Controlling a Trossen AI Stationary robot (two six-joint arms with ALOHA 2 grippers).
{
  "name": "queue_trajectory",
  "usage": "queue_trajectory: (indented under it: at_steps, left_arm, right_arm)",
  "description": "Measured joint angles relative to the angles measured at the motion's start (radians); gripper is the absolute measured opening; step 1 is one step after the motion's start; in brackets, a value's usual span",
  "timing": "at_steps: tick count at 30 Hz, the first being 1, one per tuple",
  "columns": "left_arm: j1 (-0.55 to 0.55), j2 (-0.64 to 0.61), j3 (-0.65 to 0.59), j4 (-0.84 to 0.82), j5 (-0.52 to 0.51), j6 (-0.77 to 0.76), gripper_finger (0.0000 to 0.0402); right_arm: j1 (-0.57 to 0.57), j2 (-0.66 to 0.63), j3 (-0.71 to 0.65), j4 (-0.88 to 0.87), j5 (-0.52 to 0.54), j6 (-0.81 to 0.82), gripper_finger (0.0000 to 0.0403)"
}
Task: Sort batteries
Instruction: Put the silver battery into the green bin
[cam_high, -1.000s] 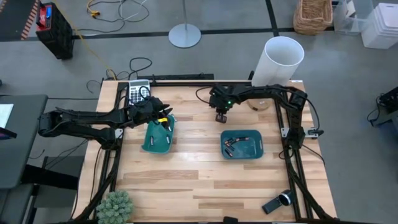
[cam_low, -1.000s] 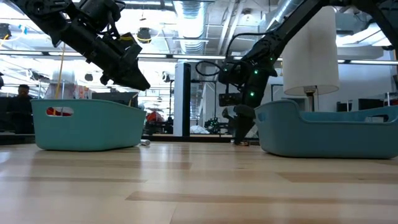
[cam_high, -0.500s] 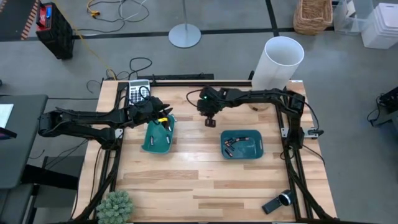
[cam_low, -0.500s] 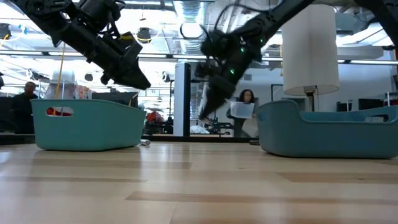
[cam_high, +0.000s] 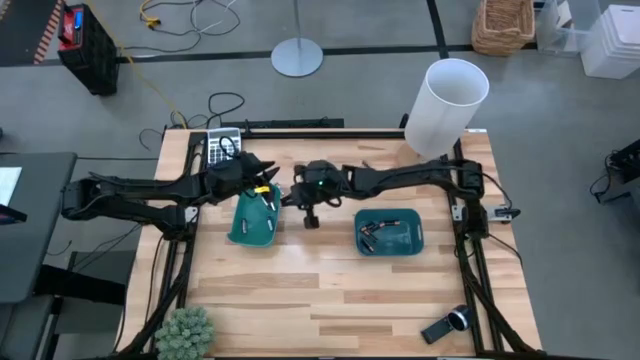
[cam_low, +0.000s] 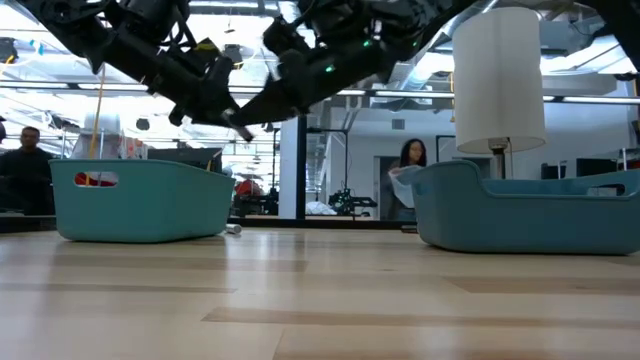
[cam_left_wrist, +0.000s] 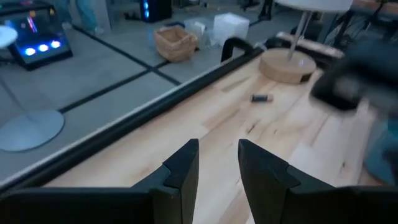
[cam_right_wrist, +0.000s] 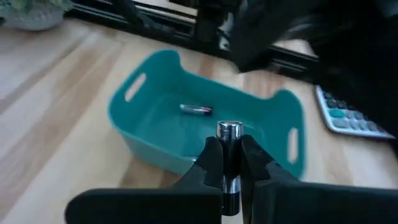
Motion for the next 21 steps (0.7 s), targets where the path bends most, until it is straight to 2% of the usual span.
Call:
queue_trajectory:
  at_steps: [6,13,17,21]
  left_arm:
    - [0.0,-0.015,-0.001,0.021,-0.003,0.014,0.0106]
    - [0.0,-0.035,-0.002,-0.003,-0.004,0.021,0.0106]
    - [0.0,-0.039,0.0,-0.007,-0.009,0.015,0.0106]
    - [0.001,-0.038,0.0,-0.003,-0.011,0.013,0.0106]
  right_arm:
    - [0.01,0.114,0.082,0.087,-0.021,0.05,0.0019]
    - [0.034,0.259,0.263,0.049,-0.053,0.069,0.0038]
    - [0.038,0.292,0.312,0.01,-0.056,0.076,0.0072]
    - [0.034,0.288,0.311,0.001,-0.056,0.077,0.0124]
